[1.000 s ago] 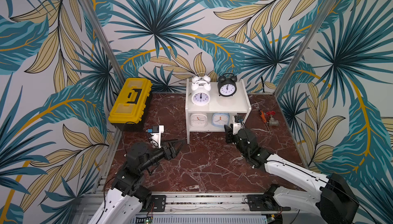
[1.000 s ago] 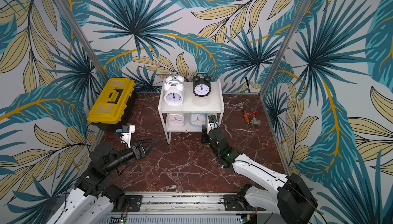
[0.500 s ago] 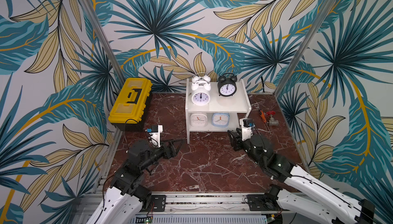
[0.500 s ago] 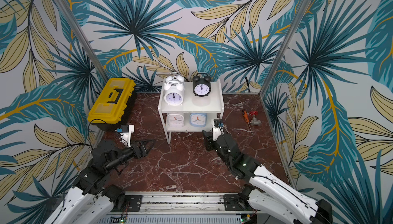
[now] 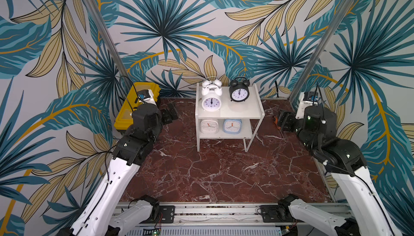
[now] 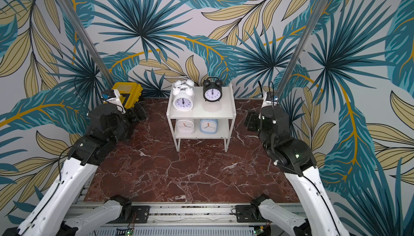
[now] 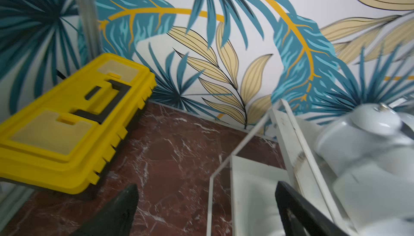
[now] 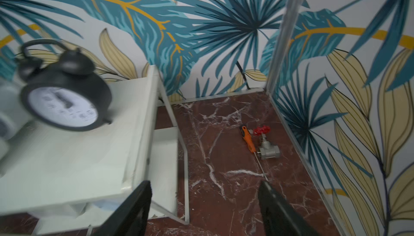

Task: Place the alarm clocks on the shelf by style
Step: Reset both arms

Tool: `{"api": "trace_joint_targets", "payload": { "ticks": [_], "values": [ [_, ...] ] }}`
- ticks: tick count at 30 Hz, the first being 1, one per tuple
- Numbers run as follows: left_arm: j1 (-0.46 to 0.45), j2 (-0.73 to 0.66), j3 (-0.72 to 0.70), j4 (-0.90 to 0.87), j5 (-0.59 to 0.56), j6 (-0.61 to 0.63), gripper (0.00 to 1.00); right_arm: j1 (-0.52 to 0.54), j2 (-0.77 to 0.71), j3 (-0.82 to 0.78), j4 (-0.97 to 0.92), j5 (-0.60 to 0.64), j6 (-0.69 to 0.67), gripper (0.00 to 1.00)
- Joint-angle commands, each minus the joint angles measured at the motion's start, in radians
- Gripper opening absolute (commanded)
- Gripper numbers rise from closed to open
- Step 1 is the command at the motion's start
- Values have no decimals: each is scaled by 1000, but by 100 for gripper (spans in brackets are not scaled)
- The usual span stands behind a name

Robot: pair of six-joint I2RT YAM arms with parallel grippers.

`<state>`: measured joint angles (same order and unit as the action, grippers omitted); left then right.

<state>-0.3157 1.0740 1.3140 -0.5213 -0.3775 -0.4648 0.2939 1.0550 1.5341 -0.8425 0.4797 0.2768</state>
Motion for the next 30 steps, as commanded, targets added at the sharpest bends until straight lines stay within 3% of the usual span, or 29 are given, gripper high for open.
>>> {"api": "trace_joint_targets", "payload": {
  "ticks": [1,4,6,8,10,13,16,19,21,24,26,28,30],
  "values": [
    [49,70,-11,110,-234,113,100,-142,56,-37,-5,-19,80,80],
    [129,124,-155,318,-288,161,100,-192,-16,-295,292,44,130,90],
    [187,164,-293,465,-314,193,100,-193,-59,-520,563,48,67,99],
    [237,209,-414,581,-303,197,100,-192,-71,-674,707,86,61,100],
    [272,250,-554,740,-287,207,100,-193,-65,-786,780,173,53,100],
    [288,281,-737,1016,-231,318,100,-193,-21,-884,793,254,22,99],
    [307,287,-827,1078,-173,294,100,-193,-39,-1060,941,308,19,99],
    [308,321,-866,1135,-131,326,100,-194,-52,-1235,1174,221,-44,100],
    [313,315,-886,1186,-104,290,100,-193,-42,-1215,1151,162,-52,100],
    [311,409,-953,1449,-84,339,100,-193,57,-1223,1354,57,-138,100],
    [311,394,-917,1337,11,358,100,-193,147,-1198,1451,-37,-167,99],
    [312,425,-904,1344,101,390,100,-193,243,-1171,1556,-169,-226,99],
    [312,503,-963,1553,152,422,100,-195,339,-1113,1569,-244,-286,100]
  ]
}}
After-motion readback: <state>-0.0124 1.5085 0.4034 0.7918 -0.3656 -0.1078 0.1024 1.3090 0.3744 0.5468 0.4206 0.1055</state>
